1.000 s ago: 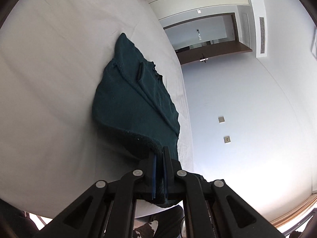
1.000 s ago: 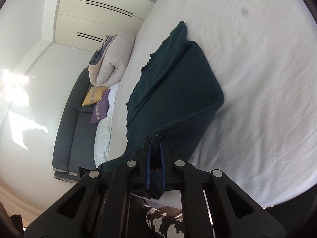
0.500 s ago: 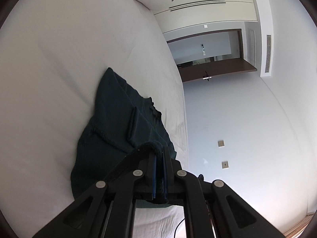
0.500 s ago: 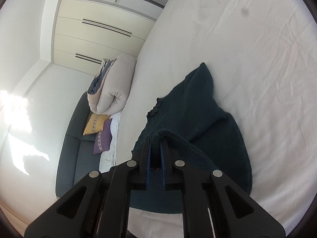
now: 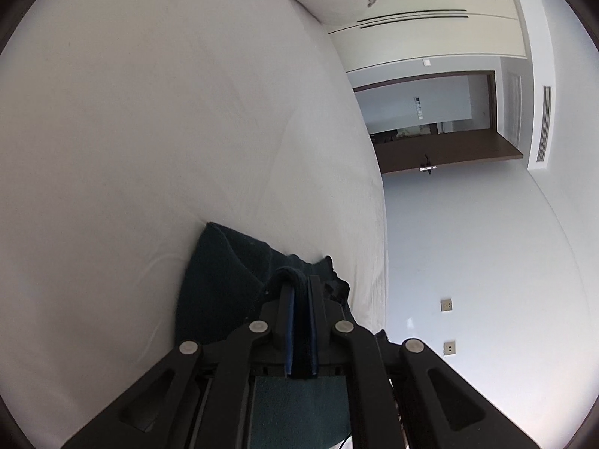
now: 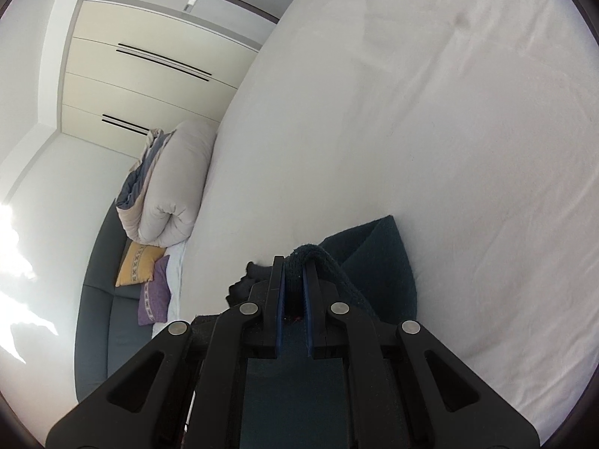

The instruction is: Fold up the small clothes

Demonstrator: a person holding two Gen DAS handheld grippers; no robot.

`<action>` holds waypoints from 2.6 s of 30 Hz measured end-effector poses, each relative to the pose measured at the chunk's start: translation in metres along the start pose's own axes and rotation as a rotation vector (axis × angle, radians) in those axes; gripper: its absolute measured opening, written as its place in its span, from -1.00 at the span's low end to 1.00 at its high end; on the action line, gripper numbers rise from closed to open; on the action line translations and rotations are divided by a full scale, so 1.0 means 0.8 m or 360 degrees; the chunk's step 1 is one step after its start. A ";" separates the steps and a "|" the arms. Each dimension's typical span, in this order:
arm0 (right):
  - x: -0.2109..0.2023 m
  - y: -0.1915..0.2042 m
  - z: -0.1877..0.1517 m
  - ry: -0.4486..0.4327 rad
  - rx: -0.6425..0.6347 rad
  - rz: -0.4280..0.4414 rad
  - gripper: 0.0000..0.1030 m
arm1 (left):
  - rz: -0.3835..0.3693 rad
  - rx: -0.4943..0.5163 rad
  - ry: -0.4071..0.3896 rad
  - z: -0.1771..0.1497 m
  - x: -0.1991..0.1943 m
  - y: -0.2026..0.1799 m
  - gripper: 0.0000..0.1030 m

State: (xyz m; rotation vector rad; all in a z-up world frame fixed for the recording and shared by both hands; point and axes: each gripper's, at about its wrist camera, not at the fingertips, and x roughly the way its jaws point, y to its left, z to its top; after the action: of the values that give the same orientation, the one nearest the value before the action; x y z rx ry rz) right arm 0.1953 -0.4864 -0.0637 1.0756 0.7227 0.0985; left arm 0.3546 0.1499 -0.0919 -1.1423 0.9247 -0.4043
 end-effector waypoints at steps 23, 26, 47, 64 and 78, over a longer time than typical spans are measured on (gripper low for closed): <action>-0.047 0.006 -0.091 -0.0084 -0.0443 -0.0294 0.75 | 0.0491 0.0841 -0.0016 -0.152 -0.028 -0.021 0.37; -0.069 -0.010 -0.127 -0.0075 -0.0471 -0.0338 0.74 | 0.0493 0.0830 -0.0027 -0.154 -0.031 -0.009 0.28; -0.113 -0.021 -0.168 -0.0098 -0.0638 -0.0597 0.56 | 0.0637 0.0862 -0.0077 -0.178 -0.060 0.018 -0.89; -0.093 -0.029 -0.196 0.0039 -0.0787 -0.0745 -0.38 | 0.0585 0.0818 -0.0062 -0.176 -0.054 0.031 -0.88; -0.136 -0.077 -0.195 -0.0001 -0.0385 -0.0557 -0.91 | 0.0597 0.0825 -0.0048 -0.172 -0.047 0.033 -0.87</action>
State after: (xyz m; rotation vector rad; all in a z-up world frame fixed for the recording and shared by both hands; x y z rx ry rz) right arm 0.0044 -0.4419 -0.1040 0.7075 0.8648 -0.1122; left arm 0.2186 0.1052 -0.1158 -0.4877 0.9150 -0.2932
